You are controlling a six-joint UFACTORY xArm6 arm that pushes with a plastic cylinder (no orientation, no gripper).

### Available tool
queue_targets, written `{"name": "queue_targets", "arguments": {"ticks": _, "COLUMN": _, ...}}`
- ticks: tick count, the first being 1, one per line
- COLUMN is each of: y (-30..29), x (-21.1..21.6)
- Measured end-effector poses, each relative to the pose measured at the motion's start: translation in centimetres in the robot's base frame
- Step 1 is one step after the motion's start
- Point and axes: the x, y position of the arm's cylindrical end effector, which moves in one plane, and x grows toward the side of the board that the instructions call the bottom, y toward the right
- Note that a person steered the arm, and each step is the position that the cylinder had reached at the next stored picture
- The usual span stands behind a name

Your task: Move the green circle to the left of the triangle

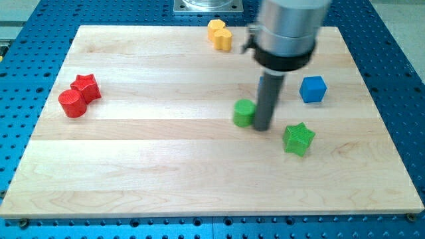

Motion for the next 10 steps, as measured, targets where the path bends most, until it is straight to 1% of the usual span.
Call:
{"name": "queue_targets", "arguments": {"ticks": 1, "y": -3.2, "x": 2.2}}
{"name": "queue_targets", "arguments": {"ticks": 2, "y": -7.5, "x": -1.7}}
{"name": "queue_targets", "arguments": {"ticks": 3, "y": -1.0, "x": -6.4}}
{"name": "queue_targets", "arguments": {"ticks": 4, "y": -6.2, "x": -3.3}}
{"name": "queue_targets", "arguments": {"ticks": 5, "y": 4.7, "x": -1.0}}
{"name": "queue_targets", "arguments": {"ticks": 6, "y": 4.3, "x": -2.4}}
{"name": "queue_targets", "arguments": {"ticks": 7, "y": -0.3, "x": -4.2}}
{"name": "queue_targets", "arguments": {"ticks": 8, "y": -5.0, "x": -4.2}}
{"name": "queue_targets", "arguments": {"ticks": 9, "y": -8.0, "x": -7.5}}
{"name": "queue_targets", "arguments": {"ticks": 10, "y": -5.6, "x": -12.1}}
